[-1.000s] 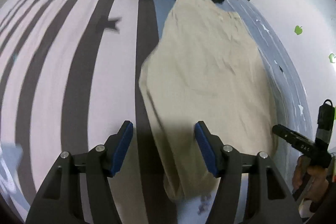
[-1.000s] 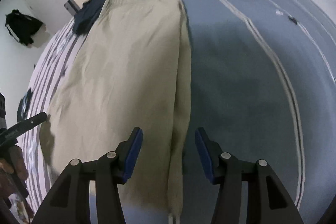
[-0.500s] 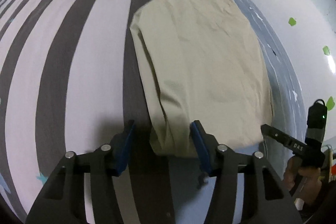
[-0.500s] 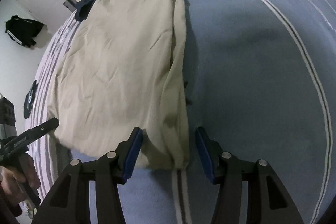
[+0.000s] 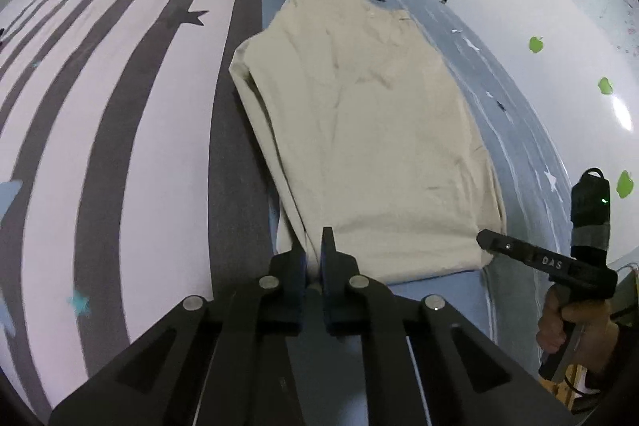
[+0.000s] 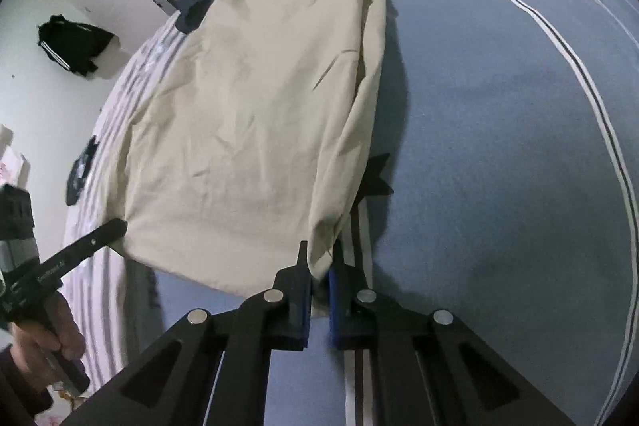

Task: Fold clothes

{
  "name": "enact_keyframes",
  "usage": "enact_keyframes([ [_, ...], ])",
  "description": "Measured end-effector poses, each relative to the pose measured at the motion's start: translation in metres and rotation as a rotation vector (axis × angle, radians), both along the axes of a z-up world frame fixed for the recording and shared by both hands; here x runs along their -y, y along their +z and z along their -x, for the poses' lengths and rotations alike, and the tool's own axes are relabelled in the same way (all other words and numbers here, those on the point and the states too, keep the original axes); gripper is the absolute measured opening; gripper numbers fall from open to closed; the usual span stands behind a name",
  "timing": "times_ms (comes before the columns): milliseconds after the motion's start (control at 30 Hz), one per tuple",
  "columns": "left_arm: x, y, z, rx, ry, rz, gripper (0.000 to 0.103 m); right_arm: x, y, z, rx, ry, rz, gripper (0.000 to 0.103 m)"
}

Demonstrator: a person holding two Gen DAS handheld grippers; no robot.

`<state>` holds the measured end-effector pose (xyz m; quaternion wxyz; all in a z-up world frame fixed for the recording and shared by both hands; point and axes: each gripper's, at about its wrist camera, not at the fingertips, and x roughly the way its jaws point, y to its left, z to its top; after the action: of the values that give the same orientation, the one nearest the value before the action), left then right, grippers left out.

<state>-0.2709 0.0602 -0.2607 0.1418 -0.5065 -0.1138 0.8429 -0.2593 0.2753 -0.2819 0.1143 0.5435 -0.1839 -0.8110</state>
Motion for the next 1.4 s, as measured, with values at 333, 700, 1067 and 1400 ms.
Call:
enact_keyframes([
  [333,0.012,-0.008,-0.158,0.146,-0.013,-0.008,0.004,0.006,0.011,-0.129,0.087,0.093,0.004,0.005],
  [700,0.06,0.02,-0.25,0.146,0.181,0.141,0.022,0.002,0.032,-0.265,0.122,-0.002,-0.154,0.024],
  [1067,-0.019,0.032,-0.054,-0.156,0.08,0.025,0.022,0.017,0.072,-0.129,-0.242,-0.056,-0.217,0.044],
  [1400,-0.081,-0.037,0.062,-0.211,-0.004,0.079,0.022,0.074,0.011,0.015,-0.375,0.02,-0.252,0.044],
])
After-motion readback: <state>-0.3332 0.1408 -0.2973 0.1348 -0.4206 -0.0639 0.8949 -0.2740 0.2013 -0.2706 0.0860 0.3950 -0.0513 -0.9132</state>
